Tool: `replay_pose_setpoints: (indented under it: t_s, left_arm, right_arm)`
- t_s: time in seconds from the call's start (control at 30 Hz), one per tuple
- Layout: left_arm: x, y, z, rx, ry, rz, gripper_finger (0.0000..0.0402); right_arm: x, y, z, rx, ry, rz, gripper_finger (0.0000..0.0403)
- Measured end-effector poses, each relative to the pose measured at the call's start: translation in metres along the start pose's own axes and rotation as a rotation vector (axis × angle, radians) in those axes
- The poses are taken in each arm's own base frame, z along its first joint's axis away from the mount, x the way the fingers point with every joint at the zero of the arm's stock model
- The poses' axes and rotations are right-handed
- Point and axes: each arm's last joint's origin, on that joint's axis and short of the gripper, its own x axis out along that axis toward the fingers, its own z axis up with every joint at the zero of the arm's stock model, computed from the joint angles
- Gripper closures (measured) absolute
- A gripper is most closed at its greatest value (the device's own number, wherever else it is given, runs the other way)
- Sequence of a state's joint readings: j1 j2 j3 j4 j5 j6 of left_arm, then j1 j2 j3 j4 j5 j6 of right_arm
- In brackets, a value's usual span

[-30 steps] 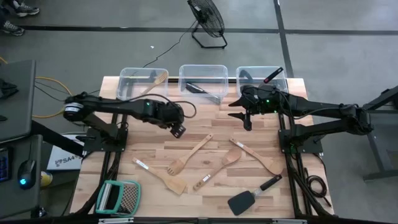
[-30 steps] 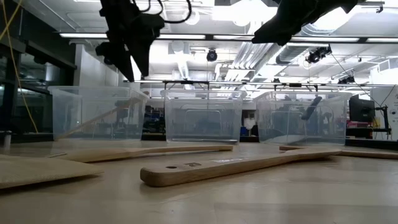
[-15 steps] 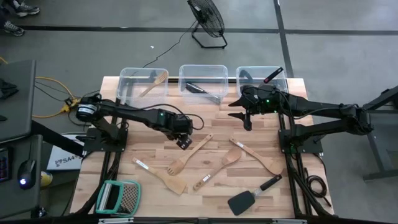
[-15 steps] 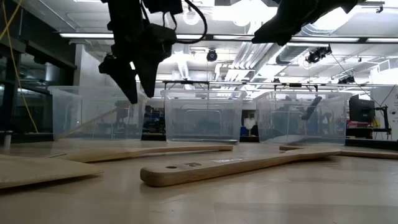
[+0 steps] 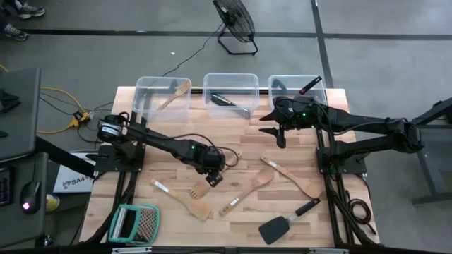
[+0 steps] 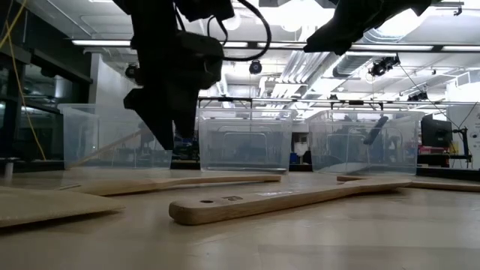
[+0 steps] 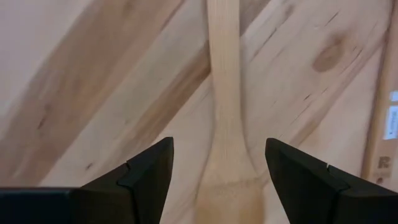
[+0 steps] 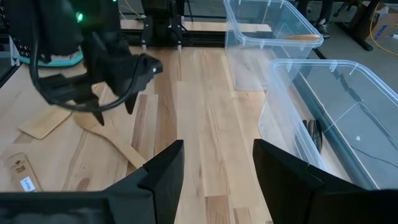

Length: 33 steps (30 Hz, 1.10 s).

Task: Pick & Place Kitchen Items
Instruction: Put the brown wooden spoon into the left transparent bin

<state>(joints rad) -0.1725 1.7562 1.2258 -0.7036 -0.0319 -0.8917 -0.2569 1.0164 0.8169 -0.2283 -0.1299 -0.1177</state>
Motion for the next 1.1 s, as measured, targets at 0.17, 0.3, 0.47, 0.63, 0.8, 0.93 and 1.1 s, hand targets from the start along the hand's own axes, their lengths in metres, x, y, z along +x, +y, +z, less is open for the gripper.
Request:
replay_pose_setpoints:
  t_s: [0.17,0.3,0.47,0.63,0.8,0.93,1.1]
  left_arm:
    - [0.014,-0.004,-0.003,0.014,0.015,0.012,0.0151]
    - [0.021,-0.005,-0.006,0.02,0.03,0.028,0.0151]
    - [0.021,-0.006,-0.005,0.02,0.024,0.02,0.0151]
    - [0.021,-0.009,-0.008,0.033,0.019,0.011,0.0151]
    - [0.026,-0.012,-0.009,0.038,0.016,0.008,0.0151]
    - [0.035,-0.014,-0.01,0.047,0.013,0.007,0.0151]
    - [0.043,-0.014,-0.011,0.051,0.025,0.023,0.0151]
  right_arm:
    - [0.0,0.0,0.0,0.0,0.0,0.0,0.0219]
    - [0.0,0.0,0.0,0.0,0.0,0.0,0.0219]
    - [0.0,0.0,0.0,0.0,0.0,0.0,0.0219]
    - [0.0,0.0,0.0,0.0,0.0,0.0,0.0219]
    - [0.0,0.0,0.0,0.0,0.0,0.0,0.0219]
    - [0.0,0.0,0.0,0.0,0.0,0.001,0.0219]
    - [0.0,0.0,0.0,0.0,-0.003,0.0,0.0219]
